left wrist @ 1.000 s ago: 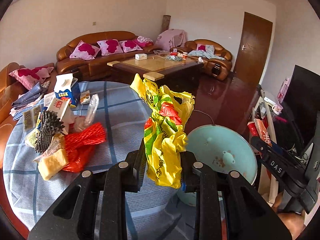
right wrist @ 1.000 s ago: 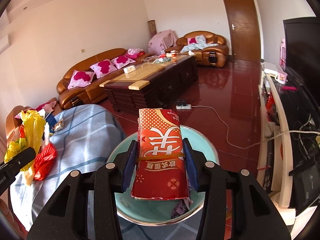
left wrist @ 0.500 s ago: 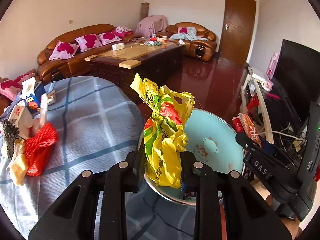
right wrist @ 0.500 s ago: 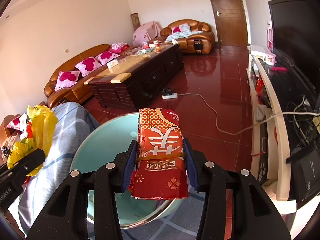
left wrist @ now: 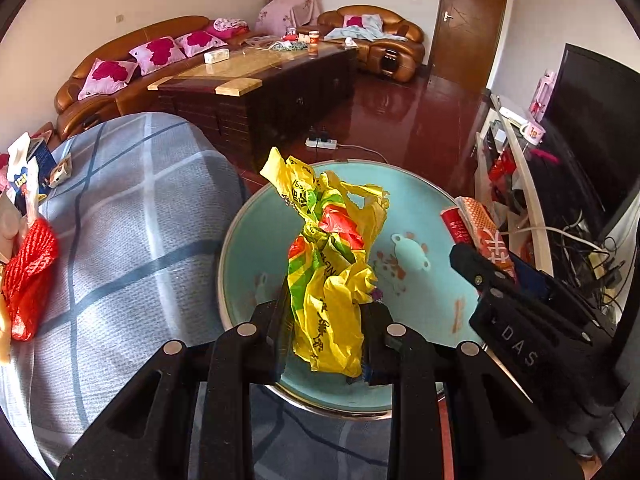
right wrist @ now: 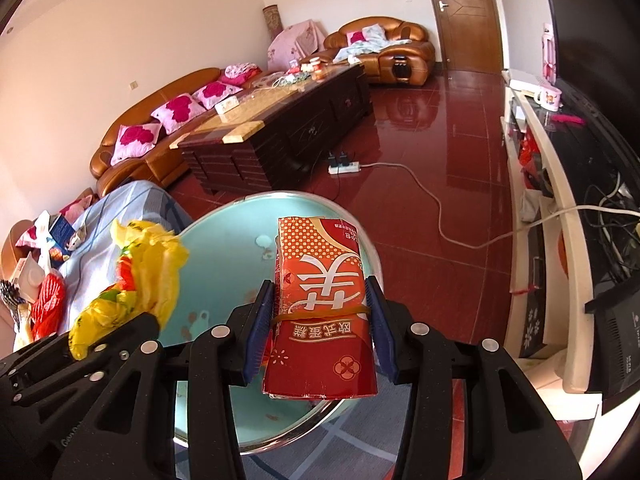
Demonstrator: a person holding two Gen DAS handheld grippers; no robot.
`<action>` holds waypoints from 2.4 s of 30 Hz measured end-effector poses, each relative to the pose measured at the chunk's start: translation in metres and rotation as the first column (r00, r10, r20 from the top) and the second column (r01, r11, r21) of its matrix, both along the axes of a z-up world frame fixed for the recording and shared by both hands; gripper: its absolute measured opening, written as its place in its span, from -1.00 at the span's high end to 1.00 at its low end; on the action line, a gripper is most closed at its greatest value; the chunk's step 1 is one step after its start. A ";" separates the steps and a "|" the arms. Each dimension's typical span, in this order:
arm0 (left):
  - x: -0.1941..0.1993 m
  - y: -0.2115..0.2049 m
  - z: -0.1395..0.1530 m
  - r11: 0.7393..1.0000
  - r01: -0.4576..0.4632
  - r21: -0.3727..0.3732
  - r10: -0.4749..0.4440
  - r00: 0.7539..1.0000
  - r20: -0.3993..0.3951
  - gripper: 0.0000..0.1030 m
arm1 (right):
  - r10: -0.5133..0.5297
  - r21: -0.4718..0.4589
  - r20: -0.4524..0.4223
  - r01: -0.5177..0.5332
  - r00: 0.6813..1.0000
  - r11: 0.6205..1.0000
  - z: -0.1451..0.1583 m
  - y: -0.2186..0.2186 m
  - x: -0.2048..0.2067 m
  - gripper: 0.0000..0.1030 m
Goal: Collect trash
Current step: 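Open both tools over the mint-green bucket to drop the bag and packet, then move both open tools back from the bucket to the trash pile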
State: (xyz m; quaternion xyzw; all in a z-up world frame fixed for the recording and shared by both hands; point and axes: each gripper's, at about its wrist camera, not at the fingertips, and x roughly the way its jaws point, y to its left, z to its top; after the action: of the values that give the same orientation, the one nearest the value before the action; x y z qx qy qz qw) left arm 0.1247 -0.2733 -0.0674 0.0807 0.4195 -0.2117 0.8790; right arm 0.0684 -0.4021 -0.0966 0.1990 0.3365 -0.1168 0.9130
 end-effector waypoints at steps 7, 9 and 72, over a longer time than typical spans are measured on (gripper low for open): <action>0.006 -0.003 -0.007 1.000 -0.009 0.003 0.009 1.000 -0.028 0.48 | 0.020 0.035 -0.019 -0.019 1.000 0.999 -0.006 -0.001 0.004 0.11; 0.005 -0.005 -0.008 1.000 -0.012 0.009 0.012 1.000 -0.027 0.47 | 0.017 0.035 -0.013 -0.017 1.000 0.999 -0.005 -0.002 0.003 0.10; -0.026 0.373 0.030 0.811 -0.582 -0.054 0.583 0.799 0.148 -0.78 | 0.454 -0.067 0.058 -0.451 0.889 0.890 0.061 0.277 0.025 -0.36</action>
State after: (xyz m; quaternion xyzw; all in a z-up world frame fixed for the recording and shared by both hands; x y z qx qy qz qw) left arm 0.0985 0.1002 -0.0373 -0.0382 0.3526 0.0744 0.9320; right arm 0.0930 -0.1250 -0.0358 0.0955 0.3371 0.0977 0.9315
